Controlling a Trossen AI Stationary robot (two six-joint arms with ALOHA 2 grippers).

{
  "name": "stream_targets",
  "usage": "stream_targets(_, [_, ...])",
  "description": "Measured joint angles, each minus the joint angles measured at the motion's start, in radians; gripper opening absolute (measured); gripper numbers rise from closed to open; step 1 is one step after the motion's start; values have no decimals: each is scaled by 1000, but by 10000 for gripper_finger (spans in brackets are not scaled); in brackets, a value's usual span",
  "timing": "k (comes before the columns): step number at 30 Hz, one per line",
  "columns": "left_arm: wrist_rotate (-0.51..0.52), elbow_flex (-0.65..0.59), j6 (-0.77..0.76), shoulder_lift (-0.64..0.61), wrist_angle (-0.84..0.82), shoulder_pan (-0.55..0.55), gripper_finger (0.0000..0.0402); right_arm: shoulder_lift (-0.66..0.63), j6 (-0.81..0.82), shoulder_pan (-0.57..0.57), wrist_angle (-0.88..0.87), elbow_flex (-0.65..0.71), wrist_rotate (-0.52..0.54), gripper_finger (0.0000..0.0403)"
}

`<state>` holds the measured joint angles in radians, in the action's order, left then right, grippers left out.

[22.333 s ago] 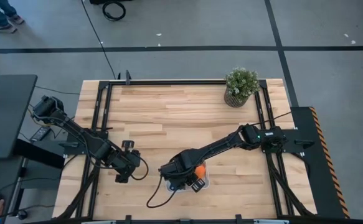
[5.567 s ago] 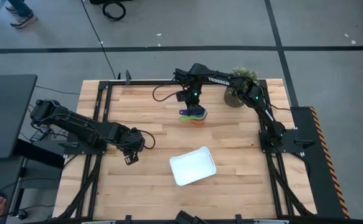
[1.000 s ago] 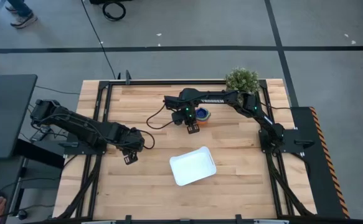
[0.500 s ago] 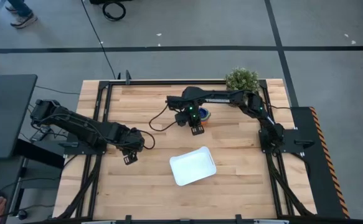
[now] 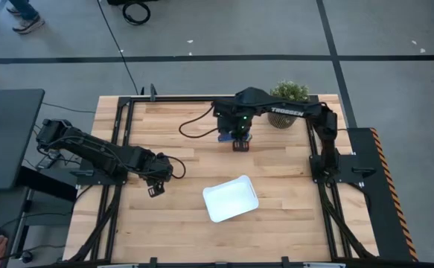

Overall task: Nest measuring cups in basket
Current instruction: Put the nested measuring cups into the white bin

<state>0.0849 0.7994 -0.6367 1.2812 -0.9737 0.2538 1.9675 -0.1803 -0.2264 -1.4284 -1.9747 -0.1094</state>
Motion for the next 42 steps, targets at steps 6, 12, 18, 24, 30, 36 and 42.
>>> stream_targets(6, [0, 0, 20, 0, 3, 0, 84, -6, 3, 0, -2, 0, -72, 43])
stream_targets(12, [0, 0, 20, 0, 5, 0, 84, 10, -12, 2, -3, 27, -38, 85])
stream_targets(18, [0, 0, 21, 0, 6, 0, 84, 11, -48, 2, -5, 52, -19, 129])
stream_targets(24, [0, 0, 21, 0, 10, 0, 84, 11, -63, 0, 48, 77, 46, 157])
stream_targets(30, [0, 0, 20, 0, 12, 0, 84, 11, -39, 0, 93, 84, 35, 155])
stream_targets(36, [0, 0, 20, 0, 12, 0, 84, 11, 45, -5, 109, 84, 67, 157])
stream_targets(42, [0, 0, 20, 0, 12, 0, 84, 11, 54, -5, 108, 84, 123, 176])
